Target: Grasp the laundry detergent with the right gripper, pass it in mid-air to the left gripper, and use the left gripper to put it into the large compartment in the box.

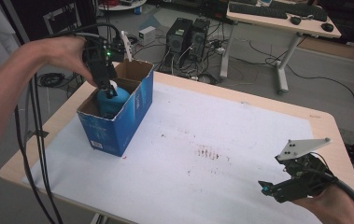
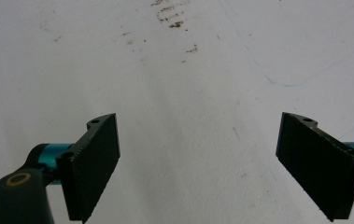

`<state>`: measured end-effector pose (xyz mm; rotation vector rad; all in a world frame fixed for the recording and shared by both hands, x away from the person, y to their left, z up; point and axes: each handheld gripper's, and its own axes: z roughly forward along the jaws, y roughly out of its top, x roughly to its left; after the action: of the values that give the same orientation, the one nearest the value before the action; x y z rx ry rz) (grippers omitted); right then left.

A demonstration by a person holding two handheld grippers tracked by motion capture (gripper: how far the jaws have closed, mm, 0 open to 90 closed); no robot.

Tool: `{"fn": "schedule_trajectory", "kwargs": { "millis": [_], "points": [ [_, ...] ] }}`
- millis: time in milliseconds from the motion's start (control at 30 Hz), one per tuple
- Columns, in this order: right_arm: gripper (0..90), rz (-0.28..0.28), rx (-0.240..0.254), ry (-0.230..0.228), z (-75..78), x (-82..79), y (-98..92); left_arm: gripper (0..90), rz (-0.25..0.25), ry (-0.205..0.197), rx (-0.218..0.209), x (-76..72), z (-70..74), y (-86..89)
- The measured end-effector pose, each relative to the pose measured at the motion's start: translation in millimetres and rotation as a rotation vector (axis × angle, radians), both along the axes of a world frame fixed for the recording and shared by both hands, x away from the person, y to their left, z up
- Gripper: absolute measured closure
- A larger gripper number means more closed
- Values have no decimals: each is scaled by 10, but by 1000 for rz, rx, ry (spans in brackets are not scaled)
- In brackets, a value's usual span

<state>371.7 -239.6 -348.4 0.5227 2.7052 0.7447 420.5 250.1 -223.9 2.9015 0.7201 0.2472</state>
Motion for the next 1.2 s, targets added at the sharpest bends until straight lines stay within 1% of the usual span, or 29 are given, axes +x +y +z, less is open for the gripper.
{"fn": "schedule_trajectory", "kwargs": {
  "millis": [133,167,233,267,300,333,367,433,533,567,600,633,767,800,867,900,933,1067,1100,1200],
  "points": [
    [131,-3,-1,1,3,-4,2,282,-25,-21,8,-27,119,-106],
    [131,-2,-3,0,5,-4,3,283,-40,-30,11,-37,173,-173],
    [131,-4,-2,1,5,-5,7,283,-55,-38,10,-49,216,-246],
    [131,-4,-2,1,5,-5,7,282,-55,-38,10,-49,216,-246],
    [131,-2,-2,-1,5,-4,8,282,-79,-47,15,-61,267,-344],
    [131,-2,-2,-1,5,-4,8,282,-79,-47,15,-61,267,-344],
    [131,-2,-3,0,10,-10,10,282,-107,-58,9,-79,319,-506],
    [131,-1,-4,-1,9,-9,11,282,-136,-66,10,-84,351,-626],
    [131,-4,-2,1,10,-17,18,282,-163,-76,6,-86,391,-804],
    [131,-4,-2,1,10,-17,18,274,-163,-76,6,-86,391,-804],
    [131,-1,-6,0,15,-18,18,274,-181,-81,6,-83,411,-930],
    [131,-2,-3,0,20,-24,24,268,-188,-82,5,-83,414,-978],
    [131,-1,-4,-5,37,-29,34,266,-236,-82,-7,-93,393,-1237],
    [131,-2,-2,-6,41,-31,37,249,-242,-80,-5,-91,384,-1281],
    [131,-2,-1,-8,42,-32,40,246,-258,-74,-3,-87,342,-1393],
    [131,-2,-1,-8,42,-32,40,246,-258,-74,-3,-87,342,-1393],
    [131,-4,-5,-6,45,-35,43,246,-283,-62,1,-84,291,-1511],
    [131,-3,-5,-10,53,-49,50,246,-309,-46,0,-79,201,-1688],
    [131,-2,-7,-9,57,-50,48,246,-311,-46,-7,-77,178,-1726],
    [131,-4,-7,-9,60,-45,47,246,-323,-35,-8,-79,112,-1843]
  ]
}}
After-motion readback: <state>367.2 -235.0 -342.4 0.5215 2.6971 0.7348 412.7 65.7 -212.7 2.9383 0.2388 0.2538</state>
